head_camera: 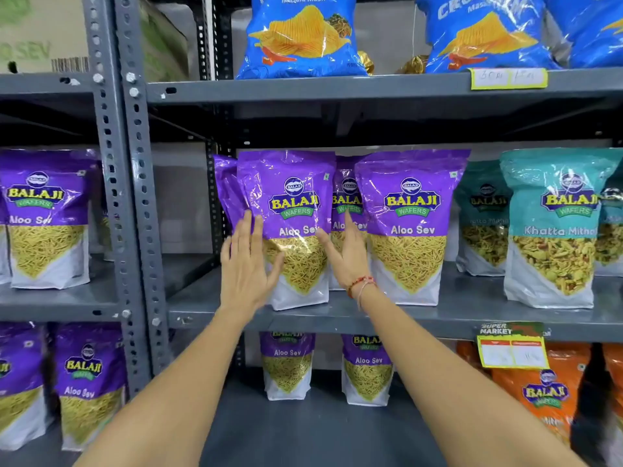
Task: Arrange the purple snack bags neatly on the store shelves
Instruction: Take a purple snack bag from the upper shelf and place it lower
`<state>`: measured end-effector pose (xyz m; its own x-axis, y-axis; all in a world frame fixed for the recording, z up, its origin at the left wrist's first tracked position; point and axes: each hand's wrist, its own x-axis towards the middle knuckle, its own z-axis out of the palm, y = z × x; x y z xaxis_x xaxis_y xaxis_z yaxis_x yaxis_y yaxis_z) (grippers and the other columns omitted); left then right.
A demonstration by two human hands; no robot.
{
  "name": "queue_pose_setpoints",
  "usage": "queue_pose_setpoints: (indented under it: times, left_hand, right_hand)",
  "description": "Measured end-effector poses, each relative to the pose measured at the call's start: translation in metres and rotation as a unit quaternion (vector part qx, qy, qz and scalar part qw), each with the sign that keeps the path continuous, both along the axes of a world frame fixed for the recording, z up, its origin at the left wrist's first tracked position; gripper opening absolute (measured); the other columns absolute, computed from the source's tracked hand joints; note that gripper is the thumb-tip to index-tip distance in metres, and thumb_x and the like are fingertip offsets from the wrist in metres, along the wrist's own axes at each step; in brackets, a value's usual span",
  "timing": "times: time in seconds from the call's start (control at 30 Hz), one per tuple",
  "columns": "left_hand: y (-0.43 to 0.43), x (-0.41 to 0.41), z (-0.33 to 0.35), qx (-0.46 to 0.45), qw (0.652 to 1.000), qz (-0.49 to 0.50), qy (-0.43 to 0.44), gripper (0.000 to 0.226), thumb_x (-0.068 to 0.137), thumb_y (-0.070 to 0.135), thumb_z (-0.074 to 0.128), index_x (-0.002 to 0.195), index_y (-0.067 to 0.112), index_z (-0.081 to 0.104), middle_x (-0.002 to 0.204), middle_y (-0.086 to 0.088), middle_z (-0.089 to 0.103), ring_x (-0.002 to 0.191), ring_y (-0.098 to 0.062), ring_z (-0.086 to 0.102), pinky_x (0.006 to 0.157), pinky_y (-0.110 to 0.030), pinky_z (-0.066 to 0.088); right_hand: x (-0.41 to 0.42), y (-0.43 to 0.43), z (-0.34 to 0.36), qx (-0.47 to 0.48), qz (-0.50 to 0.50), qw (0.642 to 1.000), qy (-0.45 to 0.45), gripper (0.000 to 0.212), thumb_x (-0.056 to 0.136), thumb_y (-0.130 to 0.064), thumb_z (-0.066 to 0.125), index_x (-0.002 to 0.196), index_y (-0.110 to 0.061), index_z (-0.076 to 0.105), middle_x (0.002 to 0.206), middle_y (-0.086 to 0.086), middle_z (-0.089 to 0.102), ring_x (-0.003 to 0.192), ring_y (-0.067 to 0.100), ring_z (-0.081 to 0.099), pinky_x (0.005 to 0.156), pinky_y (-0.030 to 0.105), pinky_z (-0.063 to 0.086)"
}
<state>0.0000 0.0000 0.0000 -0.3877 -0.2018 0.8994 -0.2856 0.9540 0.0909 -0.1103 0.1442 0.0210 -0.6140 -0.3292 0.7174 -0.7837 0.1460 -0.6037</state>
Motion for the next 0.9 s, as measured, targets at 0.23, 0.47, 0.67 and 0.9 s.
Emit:
queue_pose_setpoints:
  times: [0.23, 0.47, 0.67, 0.9]
  left_hand:
    - [0.007, 0.009, -0.060, 0.102, 0.994, -0.033, -0.030, 0.082, 0.084, 0.065, 0.028, 0.144, 0.009, 0.024, 0.136, -0.019, 0.046, 0.122, -0.034, 0.049, 0.088, -0.046, 0.047]
    - [0.012, 0.007, -0.062, 0.267, 0.957, -0.095, -0.055, 0.087, 0.077, 0.065, 0.052, 0.145, 0.028, 0.011, 0.147, -0.010, 0.041, 0.116, -0.036, 0.056, 0.086, -0.046, 0.050]
    - [0.012, 0.015, -0.060, 0.326, 0.927, -0.186, -0.018, 0.102, 0.067, 0.065, 0.065, 0.144, 0.038, 0.004, 0.147, -0.004, 0.042, 0.124, -0.026, 0.051, 0.096, -0.042, 0.048]
    - [0.011, 0.038, -0.073, 0.361, 0.898, -0.251, 0.031, 0.106, 0.056, 0.065, 0.075, 0.143, 0.038, 0.020, 0.129, 0.010, 0.060, 0.107, -0.001, 0.061, 0.094, -0.035, 0.053]
  right_hand:
    - [0.021, -0.021, -0.036, -0.040, 0.098, 0.981, -0.165, 0.115, 0.056, -0.085, 0.041, 0.141, -0.009, 0.027, 0.123, 0.014, 0.058, 0.111, 0.021, 0.054, 0.094, 0.028, 0.041]
    - [0.003, -0.021, -0.039, -0.044, 0.131, 0.961, -0.239, 0.081, 0.068, -0.045, 0.077, 0.132, -0.010, 0.041, 0.131, 0.007, 0.056, 0.119, 0.022, 0.052, 0.103, 0.034, 0.038]
    - [0.012, -0.010, -0.042, -0.037, 0.129, 0.969, -0.209, 0.074, 0.052, -0.049, 0.084, 0.101, 0.002, 0.062, 0.107, 0.019, 0.070, 0.101, 0.033, 0.064, 0.092, 0.045, 0.051]
    - [0.046, 0.012, -0.053, -0.048, 0.116, 0.980, -0.153, 0.080, 0.048, -0.060, 0.077, 0.109, -0.010, 0.063, 0.120, 0.015, 0.058, 0.116, 0.028, 0.050, 0.100, 0.043, 0.044]
